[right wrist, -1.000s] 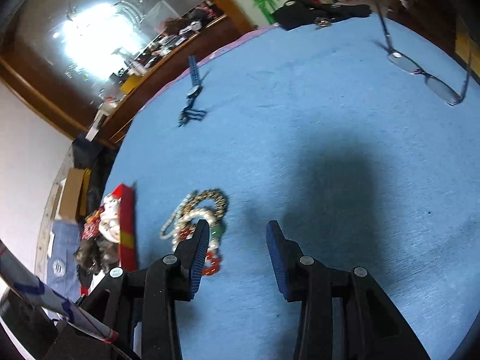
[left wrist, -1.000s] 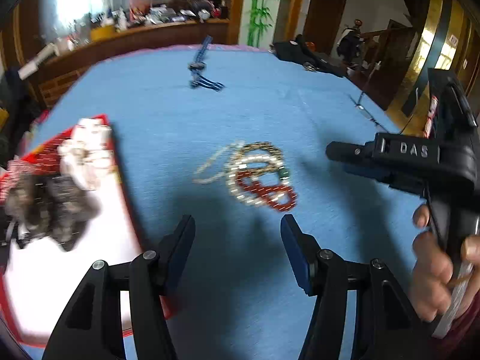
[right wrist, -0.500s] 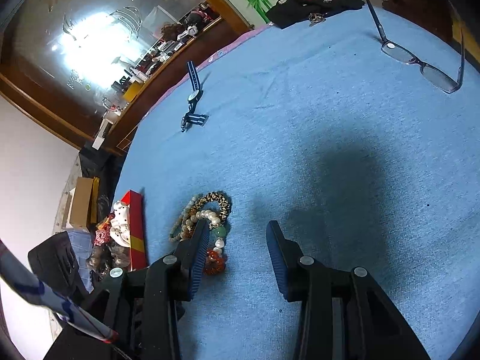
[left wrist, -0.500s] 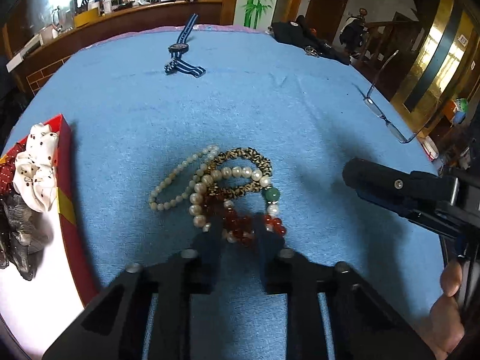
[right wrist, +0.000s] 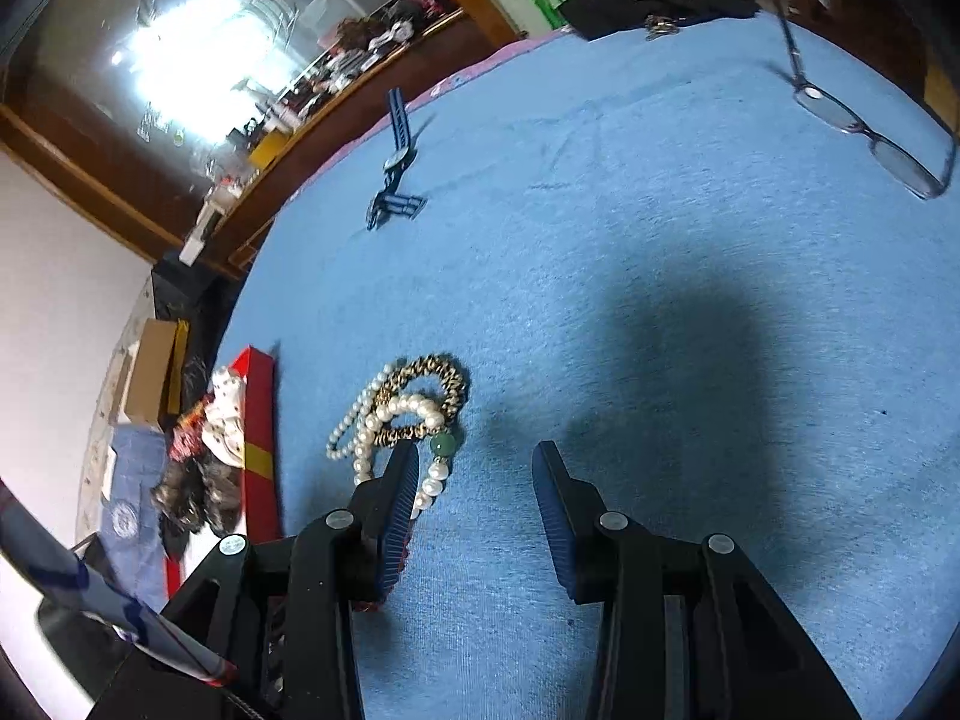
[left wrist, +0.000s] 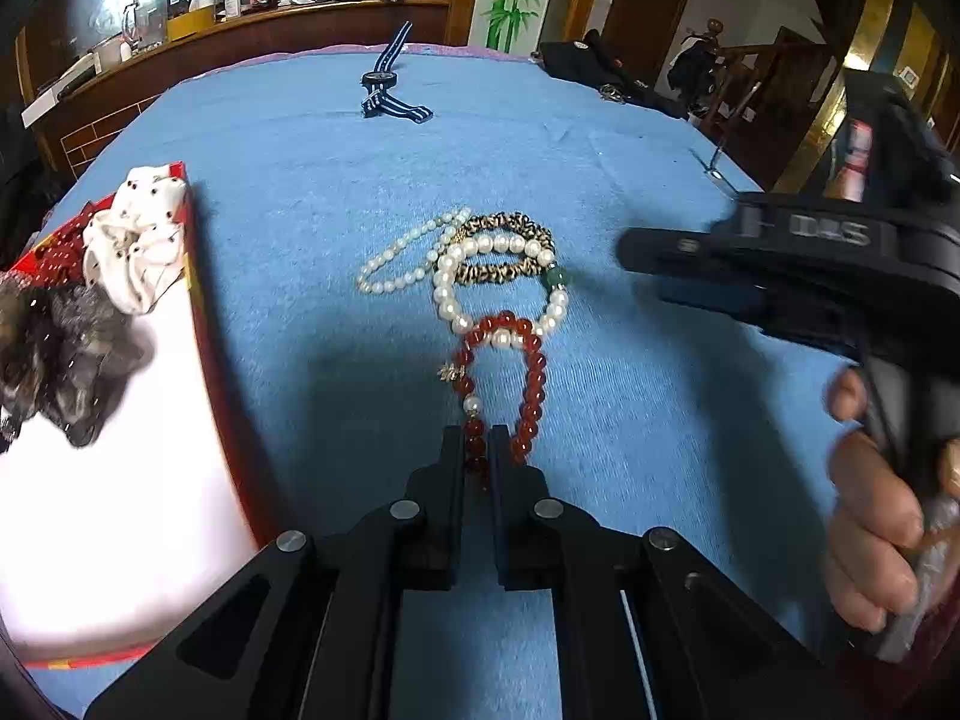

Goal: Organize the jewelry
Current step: 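Grasp the red bead bracelet with left gripper while right gripper grasps the pearl bracelet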

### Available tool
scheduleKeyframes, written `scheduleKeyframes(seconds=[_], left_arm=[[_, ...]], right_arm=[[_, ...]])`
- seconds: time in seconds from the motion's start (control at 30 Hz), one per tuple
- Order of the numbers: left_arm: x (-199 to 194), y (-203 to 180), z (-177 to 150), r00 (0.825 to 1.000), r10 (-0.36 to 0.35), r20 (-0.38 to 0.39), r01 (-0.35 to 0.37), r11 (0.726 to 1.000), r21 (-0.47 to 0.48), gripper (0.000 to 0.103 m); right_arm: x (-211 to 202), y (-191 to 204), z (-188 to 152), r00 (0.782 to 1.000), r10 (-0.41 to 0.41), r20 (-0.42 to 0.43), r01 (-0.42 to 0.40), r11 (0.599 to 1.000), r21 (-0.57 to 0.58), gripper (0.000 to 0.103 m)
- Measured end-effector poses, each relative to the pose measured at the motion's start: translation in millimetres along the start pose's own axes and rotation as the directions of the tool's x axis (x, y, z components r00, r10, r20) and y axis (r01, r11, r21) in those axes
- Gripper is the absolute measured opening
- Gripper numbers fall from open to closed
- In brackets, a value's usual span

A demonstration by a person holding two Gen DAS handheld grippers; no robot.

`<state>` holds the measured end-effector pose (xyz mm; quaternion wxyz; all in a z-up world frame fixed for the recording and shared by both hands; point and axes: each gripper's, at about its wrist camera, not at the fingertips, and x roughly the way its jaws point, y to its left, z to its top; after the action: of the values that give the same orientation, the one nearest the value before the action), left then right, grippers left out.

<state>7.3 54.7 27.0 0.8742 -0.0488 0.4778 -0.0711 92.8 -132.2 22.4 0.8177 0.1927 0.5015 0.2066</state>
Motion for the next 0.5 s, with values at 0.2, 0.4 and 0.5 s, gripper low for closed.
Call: scheduleKeyframes(seconds=[0.2, 0.4, 0.5], left_arm=[[-7, 2, -4, 1.0, 0.0, 0.02, 0.0, 1.0, -0.008, 0.007], [-4, 0, -5, 1.0, 0.015, 0.02, -0.015, 1.0, 0.0, 0.007], [-2, 1, -4, 1.0, 0.02, 0.016, -0.02, 1.0, -0.004, 0.007]], right_arm=[[22, 26, -4, 0.999, -0.054, 0.006, 0.054, 0.992, -0.112, 0.043], [41, 43, -10, 0.993, -0.119, 0.007, 0.118, 0.967, -0.226, 0.022], [41, 47, -14, 0.985, -0.168, 0.028, 0.169, 0.949, -0.266, 0.012]])
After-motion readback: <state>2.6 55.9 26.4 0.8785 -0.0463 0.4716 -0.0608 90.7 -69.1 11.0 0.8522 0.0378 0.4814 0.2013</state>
